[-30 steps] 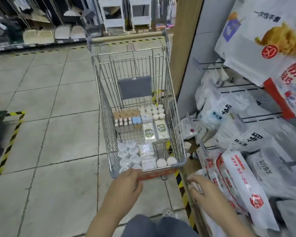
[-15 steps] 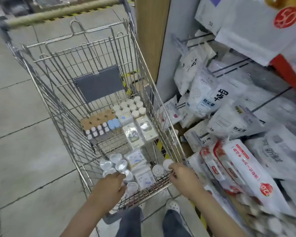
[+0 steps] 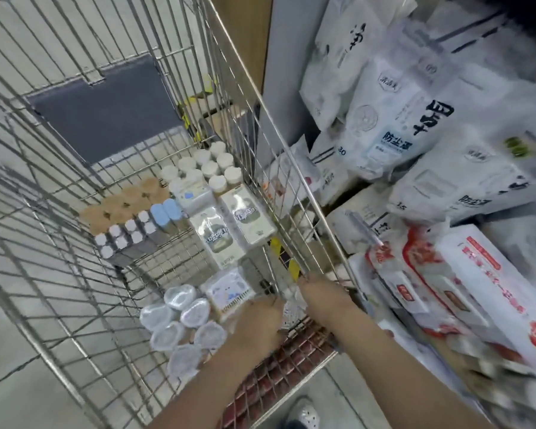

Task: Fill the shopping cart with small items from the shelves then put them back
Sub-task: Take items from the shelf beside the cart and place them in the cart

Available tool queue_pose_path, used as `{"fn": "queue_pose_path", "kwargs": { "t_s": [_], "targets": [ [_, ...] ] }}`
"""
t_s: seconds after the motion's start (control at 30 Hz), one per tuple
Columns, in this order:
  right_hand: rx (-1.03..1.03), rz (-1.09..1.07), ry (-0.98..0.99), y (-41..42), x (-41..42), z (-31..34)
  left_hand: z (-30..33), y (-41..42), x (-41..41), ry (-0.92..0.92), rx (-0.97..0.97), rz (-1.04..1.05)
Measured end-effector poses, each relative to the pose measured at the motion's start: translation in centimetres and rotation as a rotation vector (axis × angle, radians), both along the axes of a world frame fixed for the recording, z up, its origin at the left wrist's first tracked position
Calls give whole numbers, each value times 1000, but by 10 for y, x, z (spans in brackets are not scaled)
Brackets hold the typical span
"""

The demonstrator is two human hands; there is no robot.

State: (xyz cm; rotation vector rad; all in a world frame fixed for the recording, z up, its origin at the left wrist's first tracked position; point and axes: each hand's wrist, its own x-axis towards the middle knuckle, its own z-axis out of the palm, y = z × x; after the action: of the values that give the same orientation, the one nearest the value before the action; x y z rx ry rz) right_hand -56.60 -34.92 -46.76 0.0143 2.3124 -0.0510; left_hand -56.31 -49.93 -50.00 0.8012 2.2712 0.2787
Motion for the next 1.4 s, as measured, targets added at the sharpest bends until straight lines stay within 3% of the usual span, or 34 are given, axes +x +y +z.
{"fn": "queue_pose_path", "kwargs": {
  "t_s": [0.17, 0.37, 0.67, 0.83, 0.93, 1.07, 1.23, 1.4],
  "targets": [
    [118, 130, -20, -2, 1, -26, -36, 15, -6, 85, -82, -75],
    [118, 233, -62, -2, -5, -52, -52, 23, -3, 115, -150, -123],
    [145, 210, -43, -5, -10, -35, -41, 7, 2, 147, 112, 90],
    [100, 196, 50, -12, 1, 19, -8, -16, 2, 14, 266, 300],
    [-24, 64, 153, -10, 13, 55, 30, -36, 0, -80, 360, 474],
    [-281, -326, 398, -5, 36, 112, 95, -61, -8, -162, 479, 615],
    [-591, -778, 658, -12, 70, 183, 186, -75, -14, -182, 587, 637],
    [-883, -1013, 803, -21, 120, 241, 266, -70, -11, -312, 857, 652]
  ]
}}
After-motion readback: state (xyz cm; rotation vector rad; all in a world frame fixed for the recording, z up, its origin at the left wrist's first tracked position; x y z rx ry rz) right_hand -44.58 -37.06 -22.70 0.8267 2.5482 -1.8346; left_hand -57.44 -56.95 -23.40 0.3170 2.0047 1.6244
